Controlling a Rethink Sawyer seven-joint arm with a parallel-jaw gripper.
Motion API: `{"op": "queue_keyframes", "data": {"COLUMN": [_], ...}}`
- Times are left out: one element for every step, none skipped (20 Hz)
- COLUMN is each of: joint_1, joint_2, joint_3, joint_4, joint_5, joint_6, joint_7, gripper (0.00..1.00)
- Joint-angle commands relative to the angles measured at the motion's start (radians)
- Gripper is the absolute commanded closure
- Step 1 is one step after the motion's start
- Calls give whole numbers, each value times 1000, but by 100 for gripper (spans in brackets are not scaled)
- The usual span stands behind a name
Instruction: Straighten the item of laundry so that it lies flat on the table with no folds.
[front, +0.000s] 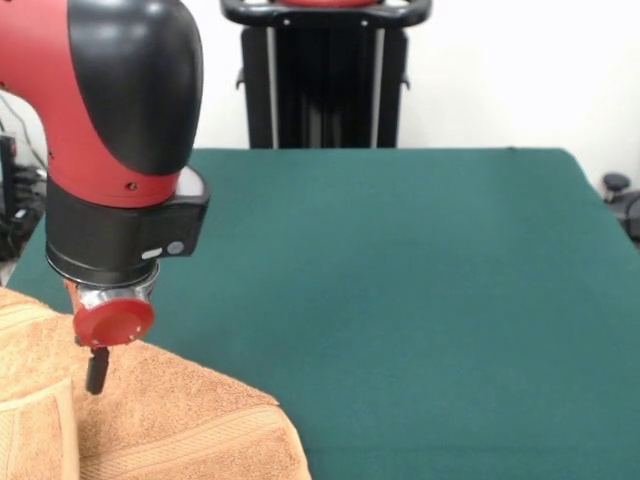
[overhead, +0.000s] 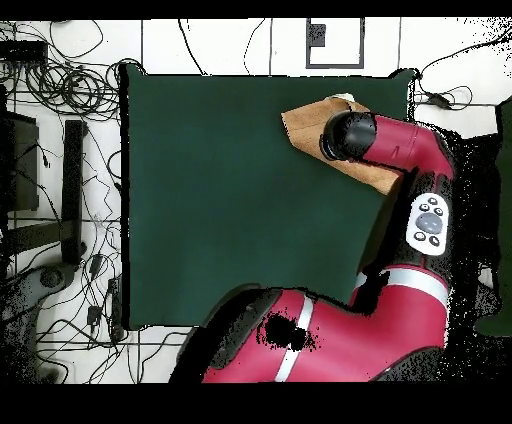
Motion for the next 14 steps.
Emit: {"op": "queue_keyframes", "data": {"joint_1": [101, 99, 106, 111, 116, 123, 131, 135, 139, 143, 145, 149, 151, 152], "joint_2": [39, 42, 47, 51, 54, 58, 62, 66, 70, 73, 76, 79, 80, 82], "joint_3": [-42, -43, -58, -68, -78, -91, -109, -117, -125, -134, -138, -147, -149, -152], "joint_4": [162, 169, 174, 176, 179, 186, 185, 189, 193, 196, 197, 196, 195, 196], "joint_5": [51, 62, 68, 75, 82, 90, 99, 107, 114, 119, 128, 131, 137, 142], "joint_6": [-176, -193, -214, -224, -233, -255, -263, -277, -290, -302, -303, -308, -310, -313], "joint_7": [411, 414, 422, 433, 443, 457, 464, 469, 475, 474, 474, 476, 473, 467], "gripper": [0, 0, 0, 0, 0, 0, 0, 0, 0, 0, 0, 0, 0, 0]}}
